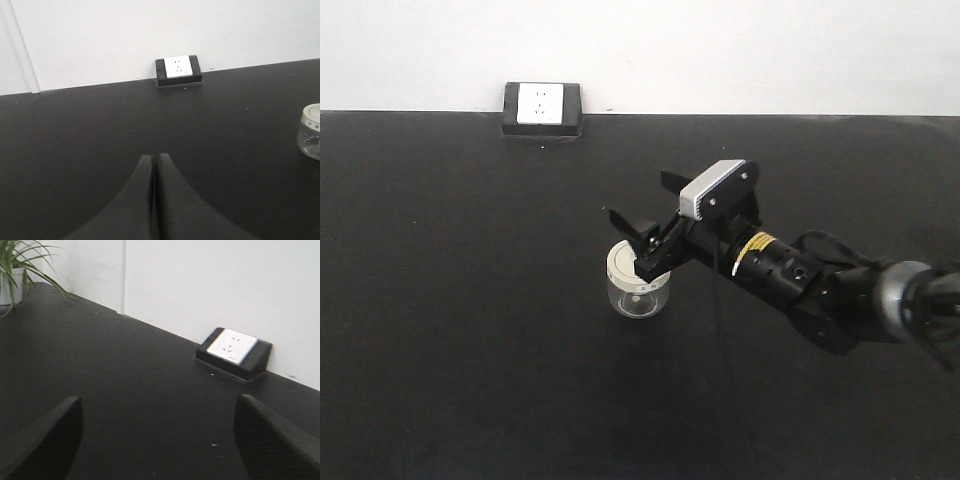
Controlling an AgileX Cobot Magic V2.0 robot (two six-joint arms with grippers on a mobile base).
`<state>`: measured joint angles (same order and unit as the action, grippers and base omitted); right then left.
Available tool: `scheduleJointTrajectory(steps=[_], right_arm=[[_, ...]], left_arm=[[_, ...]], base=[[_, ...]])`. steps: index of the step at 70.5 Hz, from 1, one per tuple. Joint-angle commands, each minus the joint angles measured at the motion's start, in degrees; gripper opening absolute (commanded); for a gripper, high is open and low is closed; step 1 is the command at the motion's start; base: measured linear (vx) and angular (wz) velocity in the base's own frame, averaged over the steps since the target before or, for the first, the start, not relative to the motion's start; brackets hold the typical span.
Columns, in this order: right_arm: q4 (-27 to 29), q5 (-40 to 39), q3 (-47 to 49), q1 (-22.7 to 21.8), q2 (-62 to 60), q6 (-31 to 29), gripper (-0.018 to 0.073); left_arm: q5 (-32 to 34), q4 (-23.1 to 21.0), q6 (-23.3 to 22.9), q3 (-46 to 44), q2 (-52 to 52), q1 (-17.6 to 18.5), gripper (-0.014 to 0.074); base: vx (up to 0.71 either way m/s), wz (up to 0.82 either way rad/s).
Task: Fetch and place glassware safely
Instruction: 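Lift and withdraw the open right gripper away from the jar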
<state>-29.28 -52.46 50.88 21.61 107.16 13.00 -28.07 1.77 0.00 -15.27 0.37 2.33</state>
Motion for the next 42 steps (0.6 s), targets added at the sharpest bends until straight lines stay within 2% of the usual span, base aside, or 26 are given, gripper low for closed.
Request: scheduleJointTrajectory(steps=[1,10,18,25,42], right_arm=[[2.6,1.7,-1.0,-0.1,-7.9,1.3,0.0509],[7.4,8.7,-5.2,-0.1,-14.6,1.2,0.0384],[10.9,13.0,-8.8,-0.1,-20.5,1.0,0.0184],[11.7,15.8,-11.5,-0.1,-25.2,1.0,-0.0015],[18.5,28.8,-14.5,-0.1,-34.6,0.9,-0.0008]], left_arm=[[3.8,-0.4,0.0,-1.3,0.7,0.3,-0.0007],[3.8,-0.4,0.0,-1.3,0.7,0.3,-0.0007],[3.8,-0.4,0.0,-1.3,0.7,0.3,-0.0007],[3.8,-0.4,0.0,-1.3,0.7,0.3,-0.0007],[3.8,-0.4,0.0,-1.3,0.7,0.3,-0.0007]], base=[[0.00,0.00],[0.00,0.00],[0.00,0.00],[0.00,0.00],[0.00,0.00]])
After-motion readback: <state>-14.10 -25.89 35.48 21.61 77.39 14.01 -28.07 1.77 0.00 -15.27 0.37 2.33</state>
